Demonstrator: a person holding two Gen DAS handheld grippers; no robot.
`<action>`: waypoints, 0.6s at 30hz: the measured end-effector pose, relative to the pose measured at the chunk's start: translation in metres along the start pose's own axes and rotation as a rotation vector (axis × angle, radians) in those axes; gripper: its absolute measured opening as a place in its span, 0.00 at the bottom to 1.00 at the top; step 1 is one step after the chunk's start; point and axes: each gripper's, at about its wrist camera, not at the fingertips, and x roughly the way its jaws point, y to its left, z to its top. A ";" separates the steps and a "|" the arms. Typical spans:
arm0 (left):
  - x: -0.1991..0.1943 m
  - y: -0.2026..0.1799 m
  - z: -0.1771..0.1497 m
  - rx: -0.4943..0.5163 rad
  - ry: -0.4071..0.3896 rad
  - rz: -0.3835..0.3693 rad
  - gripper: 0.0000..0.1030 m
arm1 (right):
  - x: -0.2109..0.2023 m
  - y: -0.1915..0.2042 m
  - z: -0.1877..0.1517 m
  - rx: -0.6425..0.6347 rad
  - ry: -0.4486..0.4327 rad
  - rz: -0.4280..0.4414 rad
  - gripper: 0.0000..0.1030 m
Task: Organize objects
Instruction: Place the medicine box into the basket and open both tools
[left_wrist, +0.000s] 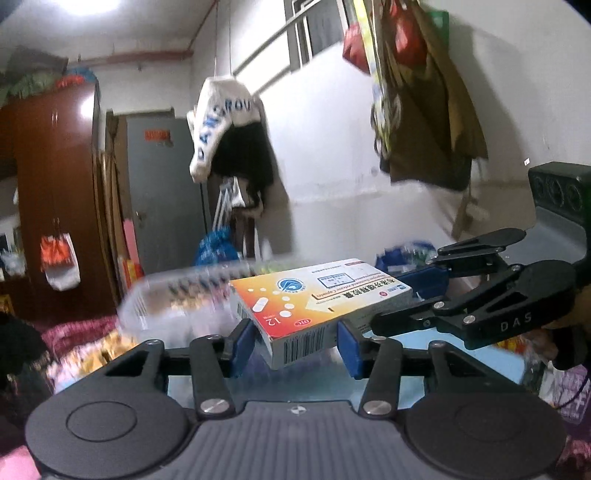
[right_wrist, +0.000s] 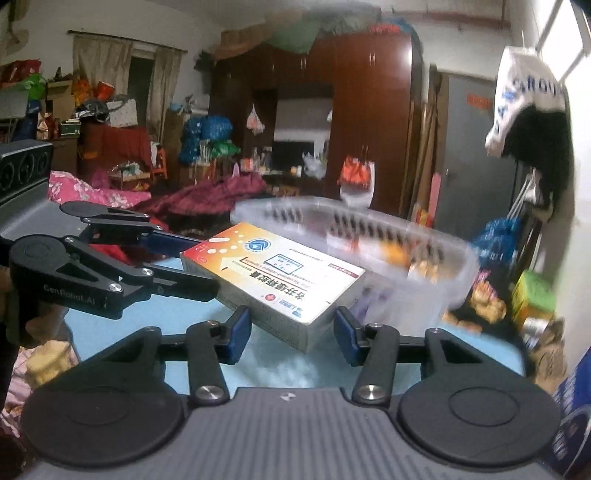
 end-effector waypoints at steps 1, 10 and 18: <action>0.001 0.002 0.011 0.003 -0.012 0.007 0.51 | -0.001 -0.002 0.009 -0.009 -0.009 -0.008 0.51; 0.077 0.035 0.074 -0.020 0.056 0.058 0.51 | 0.049 -0.051 0.068 0.039 0.012 -0.032 0.51; 0.160 0.062 0.061 -0.133 0.240 0.083 0.52 | 0.128 -0.091 0.048 0.166 0.180 -0.068 0.51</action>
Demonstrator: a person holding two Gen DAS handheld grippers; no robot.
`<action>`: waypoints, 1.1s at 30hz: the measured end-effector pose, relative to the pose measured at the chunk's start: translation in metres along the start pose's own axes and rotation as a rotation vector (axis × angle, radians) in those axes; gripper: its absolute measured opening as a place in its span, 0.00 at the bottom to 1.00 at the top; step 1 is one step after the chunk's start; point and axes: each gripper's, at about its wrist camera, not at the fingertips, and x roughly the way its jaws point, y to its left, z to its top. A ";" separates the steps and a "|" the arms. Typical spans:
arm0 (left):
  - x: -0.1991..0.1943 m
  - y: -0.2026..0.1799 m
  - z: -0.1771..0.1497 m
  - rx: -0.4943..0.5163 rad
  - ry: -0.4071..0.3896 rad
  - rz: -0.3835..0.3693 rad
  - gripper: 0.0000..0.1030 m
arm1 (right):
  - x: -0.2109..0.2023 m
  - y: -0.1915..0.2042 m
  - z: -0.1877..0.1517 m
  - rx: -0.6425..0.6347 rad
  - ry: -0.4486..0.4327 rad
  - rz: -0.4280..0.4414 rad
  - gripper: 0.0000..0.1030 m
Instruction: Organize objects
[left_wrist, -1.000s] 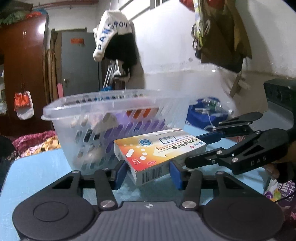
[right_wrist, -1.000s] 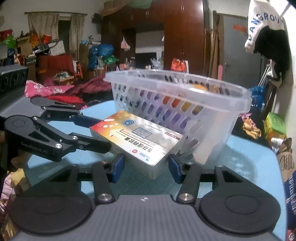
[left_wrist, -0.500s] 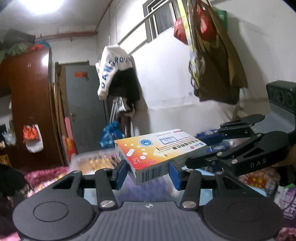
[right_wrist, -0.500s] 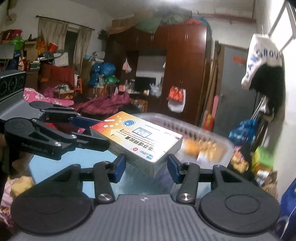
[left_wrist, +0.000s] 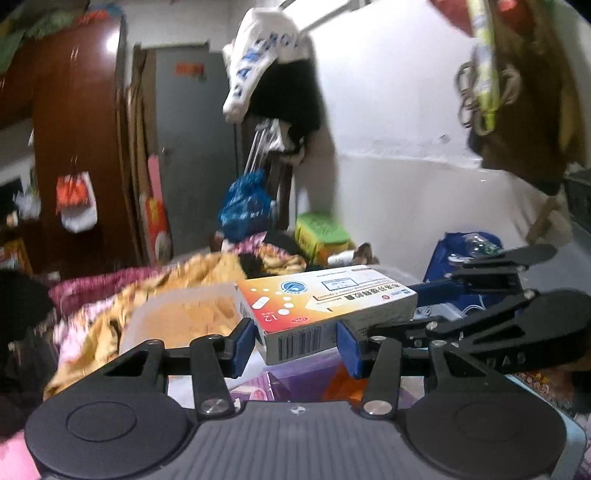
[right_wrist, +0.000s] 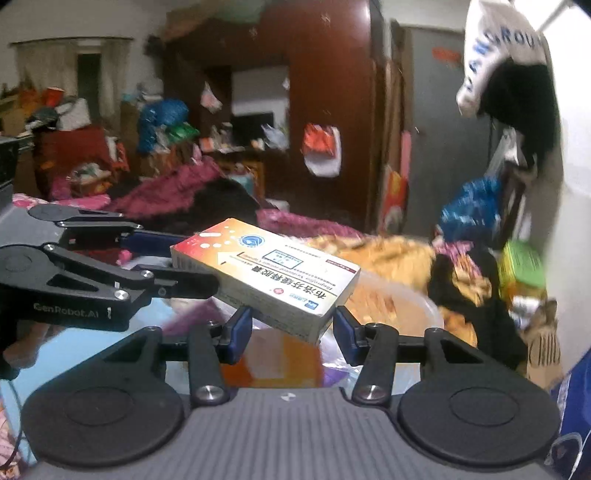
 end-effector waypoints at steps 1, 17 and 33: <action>0.004 0.003 0.000 -0.022 0.003 -0.001 0.55 | 0.004 0.000 -0.001 0.004 0.012 -0.008 0.53; -0.114 0.022 -0.004 0.012 -0.053 0.211 0.97 | -0.078 0.015 -0.019 -0.035 -0.068 -0.095 1.00; -0.124 0.024 -0.057 -0.083 -0.056 0.170 0.97 | -0.071 0.036 -0.030 -0.001 -0.017 -0.223 1.00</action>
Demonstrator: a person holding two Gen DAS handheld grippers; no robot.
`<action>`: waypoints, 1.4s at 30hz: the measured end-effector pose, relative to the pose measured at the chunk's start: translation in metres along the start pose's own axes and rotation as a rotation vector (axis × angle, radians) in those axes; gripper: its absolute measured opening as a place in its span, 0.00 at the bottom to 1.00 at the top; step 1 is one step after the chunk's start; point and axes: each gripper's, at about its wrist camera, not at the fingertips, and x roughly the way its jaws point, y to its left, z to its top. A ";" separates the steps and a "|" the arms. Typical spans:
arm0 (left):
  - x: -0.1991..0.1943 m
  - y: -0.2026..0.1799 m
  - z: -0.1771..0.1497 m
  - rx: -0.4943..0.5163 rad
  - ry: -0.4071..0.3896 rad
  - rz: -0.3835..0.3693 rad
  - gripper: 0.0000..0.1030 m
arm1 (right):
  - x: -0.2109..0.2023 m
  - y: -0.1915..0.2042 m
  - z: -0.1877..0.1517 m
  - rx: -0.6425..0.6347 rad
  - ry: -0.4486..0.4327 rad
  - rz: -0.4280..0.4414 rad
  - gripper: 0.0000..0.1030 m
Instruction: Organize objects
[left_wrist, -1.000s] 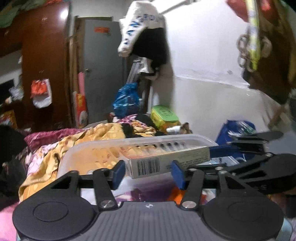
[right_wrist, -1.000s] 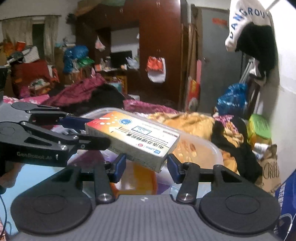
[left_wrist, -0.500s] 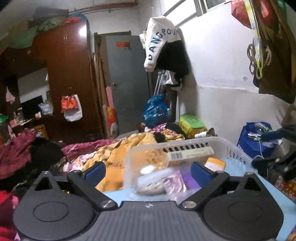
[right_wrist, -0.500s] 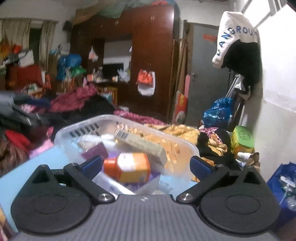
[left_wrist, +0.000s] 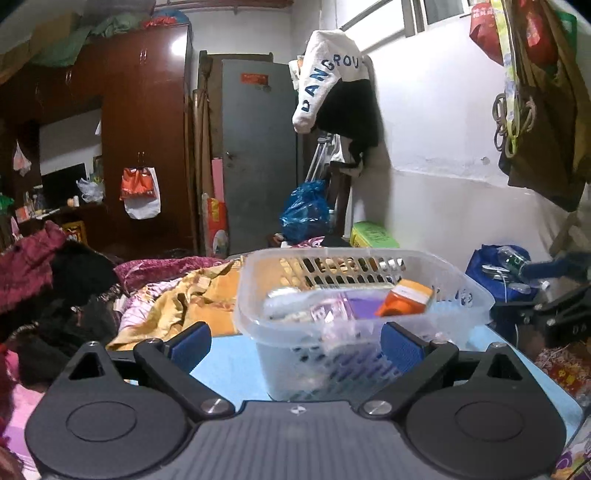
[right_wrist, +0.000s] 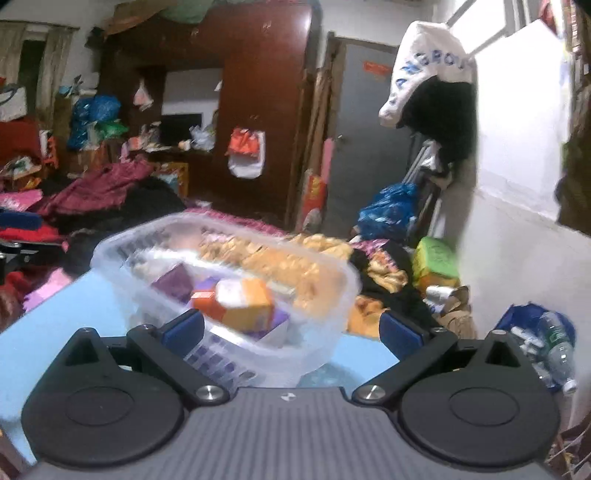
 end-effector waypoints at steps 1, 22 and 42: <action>0.001 0.000 -0.004 -0.004 -0.002 0.001 0.97 | 0.002 0.001 -0.003 0.019 0.000 0.027 1.00; -0.011 -0.043 -0.029 0.014 -0.050 0.005 0.97 | -0.017 -0.009 -0.029 0.179 -0.070 0.077 1.00; -0.001 -0.060 -0.029 0.028 -0.021 0.004 0.97 | -0.011 -0.013 -0.039 0.215 -0.060 0.070 1.00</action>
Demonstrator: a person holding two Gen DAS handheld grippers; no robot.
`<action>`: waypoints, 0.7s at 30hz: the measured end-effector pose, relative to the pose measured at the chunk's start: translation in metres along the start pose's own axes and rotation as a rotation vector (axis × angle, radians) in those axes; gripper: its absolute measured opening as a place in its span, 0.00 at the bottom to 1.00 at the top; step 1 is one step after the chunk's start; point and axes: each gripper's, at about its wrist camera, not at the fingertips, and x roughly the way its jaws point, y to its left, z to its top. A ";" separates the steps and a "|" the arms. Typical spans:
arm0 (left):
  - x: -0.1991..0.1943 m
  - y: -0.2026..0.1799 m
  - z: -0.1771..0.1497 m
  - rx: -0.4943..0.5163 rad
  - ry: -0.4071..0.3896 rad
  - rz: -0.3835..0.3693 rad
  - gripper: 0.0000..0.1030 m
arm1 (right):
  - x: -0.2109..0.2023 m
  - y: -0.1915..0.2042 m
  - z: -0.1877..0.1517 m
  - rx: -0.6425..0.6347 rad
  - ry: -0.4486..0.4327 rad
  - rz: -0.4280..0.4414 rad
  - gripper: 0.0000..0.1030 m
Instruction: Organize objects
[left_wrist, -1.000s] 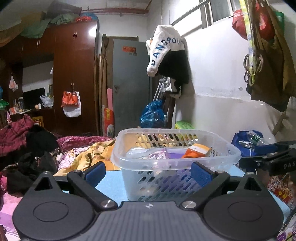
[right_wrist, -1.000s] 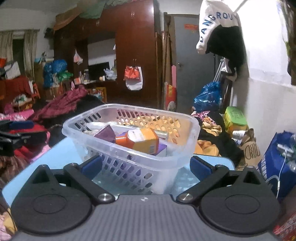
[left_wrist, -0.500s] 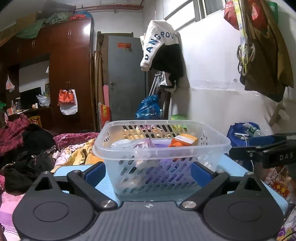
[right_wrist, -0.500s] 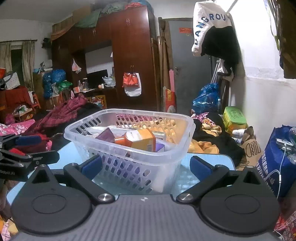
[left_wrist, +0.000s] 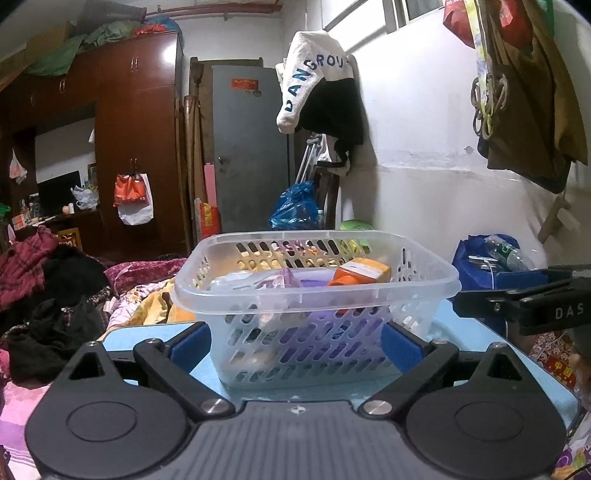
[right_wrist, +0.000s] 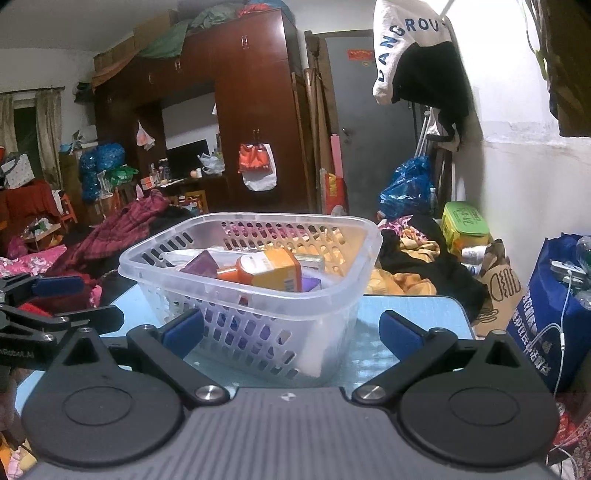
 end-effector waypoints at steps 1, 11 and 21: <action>0.000 0.000 0.000 0.000 -0.001 0.001 0.97 | 0.000 0.001 0.000 -0.004 0.001 0.000 1.00; 0.001 0.004 0.003 -0.021 -0.006 0.016 0.97 | -0.001 0.004 0.001 -0.023 0.000 -0.014 1.00; 0.004 0.002 0.002 -0.013 0.012 0.003 0.97 | -0.001 0.004 0.002 -0.024 0.008 -0.019 1.00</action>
